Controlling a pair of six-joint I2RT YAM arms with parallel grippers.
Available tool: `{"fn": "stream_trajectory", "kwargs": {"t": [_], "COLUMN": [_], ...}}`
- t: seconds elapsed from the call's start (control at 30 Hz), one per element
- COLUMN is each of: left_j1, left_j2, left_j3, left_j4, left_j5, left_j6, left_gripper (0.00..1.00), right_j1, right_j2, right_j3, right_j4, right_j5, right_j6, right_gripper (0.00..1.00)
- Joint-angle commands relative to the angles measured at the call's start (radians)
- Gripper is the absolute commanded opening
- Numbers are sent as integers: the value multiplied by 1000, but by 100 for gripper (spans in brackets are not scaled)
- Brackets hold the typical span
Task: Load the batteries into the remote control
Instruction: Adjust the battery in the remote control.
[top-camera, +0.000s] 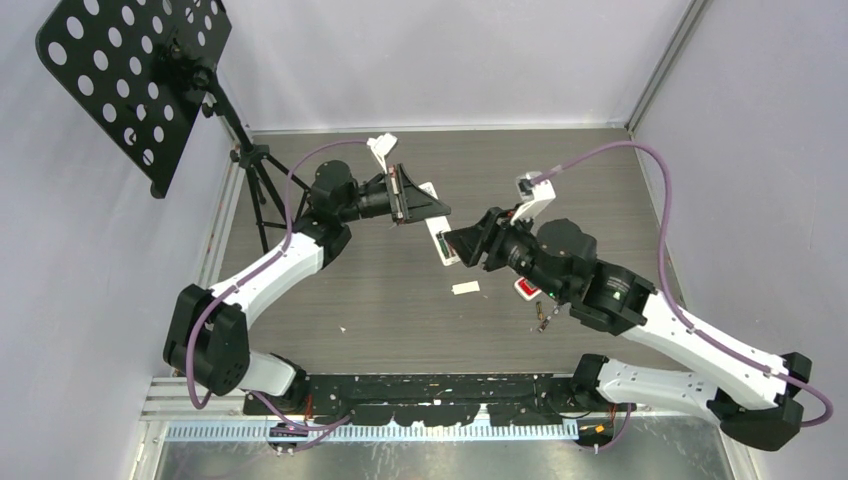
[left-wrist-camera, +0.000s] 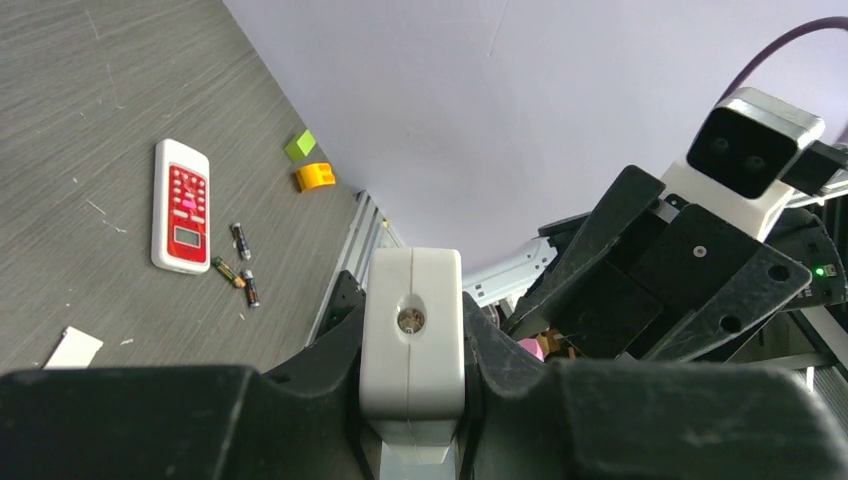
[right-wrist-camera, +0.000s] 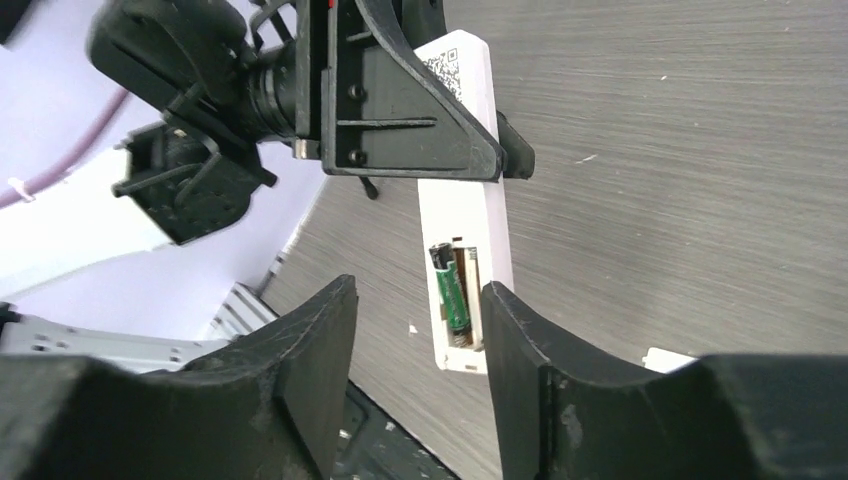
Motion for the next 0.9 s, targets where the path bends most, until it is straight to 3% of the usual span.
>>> {"fn": "stream_trajectory", "kwargs": {"t": [0.0,0.17,0.33,0.6,0.87], "left_j1": [9,9,9,9,9], "left_j2": [-29,-37,-55,-63,-71], "left_j3": [7,-3,-11,-30,-49], "left_j4": [86,139,207,280,306], "left_j5": [-27,-88,-139,-139,-122], "left_j6": [-2,-38,-81,-136,-147], "left_gripper": [0,0,0,0,0], "right_j1": [0,-1,0,1,0], "right_j2": [-97,-197,-158,1,34], "right_j3": [-45,-180,-245,-246,-232], "right_j4": [62,111,179,462,515], "right_j5": [68,164,142,36,85], "right_j6": [178,416,592,612,618], "right_gripper": [56,65,74,78,81]}}
